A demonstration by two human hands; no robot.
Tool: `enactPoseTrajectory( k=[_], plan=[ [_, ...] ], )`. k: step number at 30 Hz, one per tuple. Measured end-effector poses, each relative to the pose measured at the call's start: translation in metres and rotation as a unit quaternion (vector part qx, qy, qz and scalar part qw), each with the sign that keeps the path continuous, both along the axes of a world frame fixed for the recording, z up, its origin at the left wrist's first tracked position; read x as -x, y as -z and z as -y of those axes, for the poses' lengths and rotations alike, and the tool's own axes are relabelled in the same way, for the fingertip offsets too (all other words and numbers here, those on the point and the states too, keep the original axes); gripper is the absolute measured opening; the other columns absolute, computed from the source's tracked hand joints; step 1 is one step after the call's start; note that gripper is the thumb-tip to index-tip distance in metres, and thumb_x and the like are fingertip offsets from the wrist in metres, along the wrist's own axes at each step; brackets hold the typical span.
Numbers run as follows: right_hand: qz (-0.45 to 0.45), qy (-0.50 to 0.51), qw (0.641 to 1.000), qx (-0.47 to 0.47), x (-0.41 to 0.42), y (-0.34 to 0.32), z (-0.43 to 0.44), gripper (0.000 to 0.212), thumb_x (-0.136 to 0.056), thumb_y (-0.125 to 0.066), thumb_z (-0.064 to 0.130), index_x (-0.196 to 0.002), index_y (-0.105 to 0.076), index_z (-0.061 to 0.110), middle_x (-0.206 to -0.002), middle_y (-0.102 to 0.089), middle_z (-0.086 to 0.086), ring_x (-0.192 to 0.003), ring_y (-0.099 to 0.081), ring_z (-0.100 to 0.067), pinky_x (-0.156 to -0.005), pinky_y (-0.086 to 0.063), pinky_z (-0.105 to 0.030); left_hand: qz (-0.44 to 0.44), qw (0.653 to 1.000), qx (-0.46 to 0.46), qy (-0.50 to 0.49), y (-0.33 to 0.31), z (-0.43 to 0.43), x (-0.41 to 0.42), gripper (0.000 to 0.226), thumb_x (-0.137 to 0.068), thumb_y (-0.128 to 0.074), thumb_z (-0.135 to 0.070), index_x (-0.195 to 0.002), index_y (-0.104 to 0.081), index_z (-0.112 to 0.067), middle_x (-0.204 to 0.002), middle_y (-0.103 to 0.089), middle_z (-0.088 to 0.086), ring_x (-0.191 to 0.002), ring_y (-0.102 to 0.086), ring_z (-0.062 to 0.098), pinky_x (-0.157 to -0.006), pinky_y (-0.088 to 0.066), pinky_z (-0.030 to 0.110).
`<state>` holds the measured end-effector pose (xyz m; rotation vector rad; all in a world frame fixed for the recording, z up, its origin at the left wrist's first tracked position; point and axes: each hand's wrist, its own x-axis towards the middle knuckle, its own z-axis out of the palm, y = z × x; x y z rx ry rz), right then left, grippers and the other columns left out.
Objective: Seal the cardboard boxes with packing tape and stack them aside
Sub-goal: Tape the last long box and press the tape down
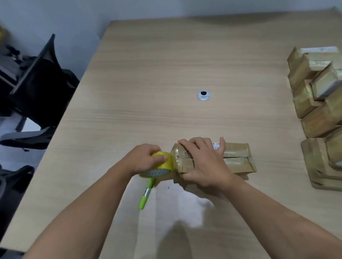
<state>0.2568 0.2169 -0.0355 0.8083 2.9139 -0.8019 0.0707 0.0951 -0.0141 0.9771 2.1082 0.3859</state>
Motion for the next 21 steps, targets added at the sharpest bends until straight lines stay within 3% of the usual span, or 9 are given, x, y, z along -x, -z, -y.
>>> enactPoseTrajectory(
  k=[4,7,10,12,17,21],
  plan=[
    [-0.039,0.033,0.998,0.021,0.003,-0.003,0.003,0.083,-0.071,-0.072,0.056,-0.144,-0.033,0.044,-0.129,-0.038,0.013,-0.13,-0.029,-0.012,-0.114,0.009,-0.067,-0.035,0.999,0.025,0.013,-0.009,-0.01,0.01,0.028,-0.088,-0.07,-0.046,-0.089,-0.072,-0.019,-0.089,-0.07,0.007,-0.089,-0.065,0.023,-0.08,-0.052,0.037],
    [-0.052,0.05,0.997,0.016,-0.003,-0.003,-0.003,0.085,-0.069,-0.073,0.057,-0.144,-0.035,0.045,-0.129,-0.039,0.014,-0.129,-0.03,-0.011,-0.115,0.008,-0.065,-0.047,0.999,0.007,0.003,-0.013,-0.014,0.005,0.04,-0.084,-0.071,-0.056,-0.082,-0.071,-0.015,-0.079,-0.067,0.006,-0.078,-0.061,0.019,-0.071,-0.048,0.034],
    [-0.071,0.062,0.995,0.028,-0.009,-0.007,-0.012,0.086,-0.068,-0.077,0.057,-0.143,-0.037,0.046,-0.128,-0.04,0.016,-0.129,-0.03,-0.01,-0.116,0.008,-0.063,0.105,0.988,-0.09,-0.068,-0.02,-0.006,0.0,0.036,-0.078,-0.07,-0.054,-0.075,-0.07,-0.017,-0.068,-0.062,-0.004,-0.067,-0.057,0.011,-0.064,-0.042,0.028],
    [-0.071,0.062,0.995,0.036,-0.013,-0.01,-0.018,0.088,-0.067,-0.079,0.056,-0.144,-0.038,0.046,-0.127,-0.039,0.017,-0.129,-0.03,-0.01,-0.117,0.008,-0.062,0.158,0.98,-0.101,-0.072,-0.022,0.0,0.005,0.031,-0.08,-0.072,-0.047,-0.065,-0.066,-0.021,-0.061,-0.056,-0.011,-0.06,-0.053,0.005,-0.061,-0.039,0.024],
    [-0.089,0.024,0.995,0.024,-0.008,-0.02,-0.016,0.09,-0.063,-0.073,0.061,-0.144,-0.039,0.044,-0.127,-0.041,0.015,-0.128,-0.032,-0.01,-0.116,0.007,-0.061,-0.019,1.0,-0.014,0.002,-0.013,-0.005,0.013,0.045,-0.081,-0.074,-0.056,-0.065,-0.062,-0.016,-0.058,-0.053,-0.003,-0.057,-0.051,0.011,-0.058,-0.037,0.029],
    [-0.113,0.039,0.991,0.06,-0.009,-0.018,-0.013,0.091,-0.06,-0.072,0.063,-0.144,-0.041,0.044,-0.128,-0.042,0.017,-0.13,-0.034,-0.01,-0.117,0.004,-0.06,0.0,1.0,-0.011,-0.028,-0.009,-0.007,0.01,0.041,-0.082,-0.075,-0.052,-0.061,-0.063,-0.019,-0.056,-0.057,-0.006,-0.054,-0.054,0.007,-0.054,-0.039,0.025]
  ],
)
